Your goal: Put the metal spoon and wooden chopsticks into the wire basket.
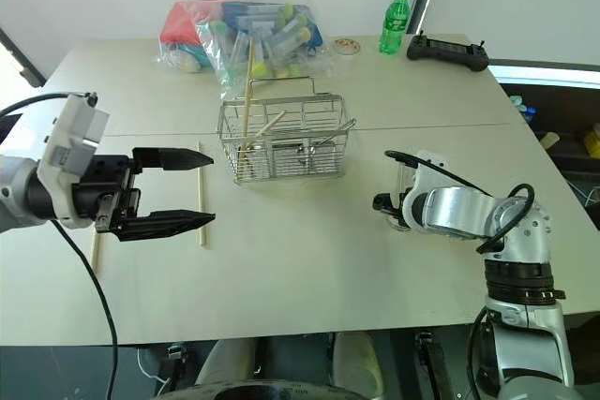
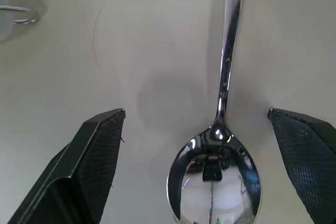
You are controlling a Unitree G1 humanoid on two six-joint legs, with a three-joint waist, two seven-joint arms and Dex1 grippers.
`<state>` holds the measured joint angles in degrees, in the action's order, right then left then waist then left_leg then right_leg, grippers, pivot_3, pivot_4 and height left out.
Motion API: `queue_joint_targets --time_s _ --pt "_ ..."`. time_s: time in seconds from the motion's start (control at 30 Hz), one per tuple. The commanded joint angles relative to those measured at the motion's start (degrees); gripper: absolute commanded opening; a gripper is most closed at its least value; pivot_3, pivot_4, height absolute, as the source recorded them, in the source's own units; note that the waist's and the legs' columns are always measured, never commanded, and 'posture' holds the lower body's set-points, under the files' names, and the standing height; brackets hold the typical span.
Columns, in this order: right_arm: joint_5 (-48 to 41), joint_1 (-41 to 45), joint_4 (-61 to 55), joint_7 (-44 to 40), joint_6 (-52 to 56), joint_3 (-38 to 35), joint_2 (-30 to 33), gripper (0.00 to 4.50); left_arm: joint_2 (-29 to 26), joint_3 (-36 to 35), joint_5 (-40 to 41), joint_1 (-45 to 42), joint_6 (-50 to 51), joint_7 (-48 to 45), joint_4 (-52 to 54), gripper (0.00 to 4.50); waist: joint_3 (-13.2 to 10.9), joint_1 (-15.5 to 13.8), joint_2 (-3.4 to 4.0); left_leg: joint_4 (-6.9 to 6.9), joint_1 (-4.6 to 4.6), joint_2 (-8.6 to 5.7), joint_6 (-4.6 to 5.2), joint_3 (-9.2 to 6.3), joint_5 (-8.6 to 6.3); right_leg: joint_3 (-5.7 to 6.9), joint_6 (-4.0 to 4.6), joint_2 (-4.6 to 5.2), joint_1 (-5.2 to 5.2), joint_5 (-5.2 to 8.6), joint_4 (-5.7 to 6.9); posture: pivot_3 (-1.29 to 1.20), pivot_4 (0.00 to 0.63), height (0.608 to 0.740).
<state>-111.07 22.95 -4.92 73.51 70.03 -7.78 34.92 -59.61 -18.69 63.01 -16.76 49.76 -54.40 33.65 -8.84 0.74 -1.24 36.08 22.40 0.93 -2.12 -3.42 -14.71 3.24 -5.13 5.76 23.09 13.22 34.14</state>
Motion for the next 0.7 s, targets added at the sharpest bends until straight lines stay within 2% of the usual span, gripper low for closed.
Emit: queue_joint_targets --time_s 0.03,0.07,0.4,0.7 --pt "-1.9 -2.6 0.9 0.2 -1.3 3.8 -0.6 2.76 0.1 0.2 0.0 -1.6 -1.1 -0.1 -0.2 4.5 0.0 0.0 -0.02 0.0 0.0 0.02 0.0 0.0 0.0 0.0 0.01 -0.02 0.01 0.01 0.0 0.0 0.15 0.701" --pt "-1.9 -2.5 1.1 0.0 -1.5 3.9 -0.6 2.29 0.2 0.2 0.0 -1.7 -1.1 0.0 -0.3 4.5 0.0 0.0 -0.03 -0.01 0.0 0.05 0.0 -0.01 0.0 0.0 0.03 -0.07 0.01 0.01 0.0 0.0 0.15 0.701" --pt "-1.9 -1.2 3.1 -0.5 -1.7 5.0 -0.4 2.29 1.3 -0.1 0.1 -2.1 -1.3 0.6 -0.5 4.5 0.0 0.1 0.0 0.01 -0.02 0.28 0.0 0.0 0.0 0.0 0.16 -0.26 0.08 0.02 0.01 0.0 0.15 0.701" --pt "-1.9 3.6 6.8 0.3 -1.3 10.2 -0.5 2.29 1.6 -0.1 0.2 -2.7 -1.6 1.2 -0.7 4.5 0.0 0.3 -0.02 0.06 -0.02 0.74 -0.01 0.08 -0.01 0.0 0.28 -0.67 0.17 0.02 -0.1 0.0 0.15 0.701"
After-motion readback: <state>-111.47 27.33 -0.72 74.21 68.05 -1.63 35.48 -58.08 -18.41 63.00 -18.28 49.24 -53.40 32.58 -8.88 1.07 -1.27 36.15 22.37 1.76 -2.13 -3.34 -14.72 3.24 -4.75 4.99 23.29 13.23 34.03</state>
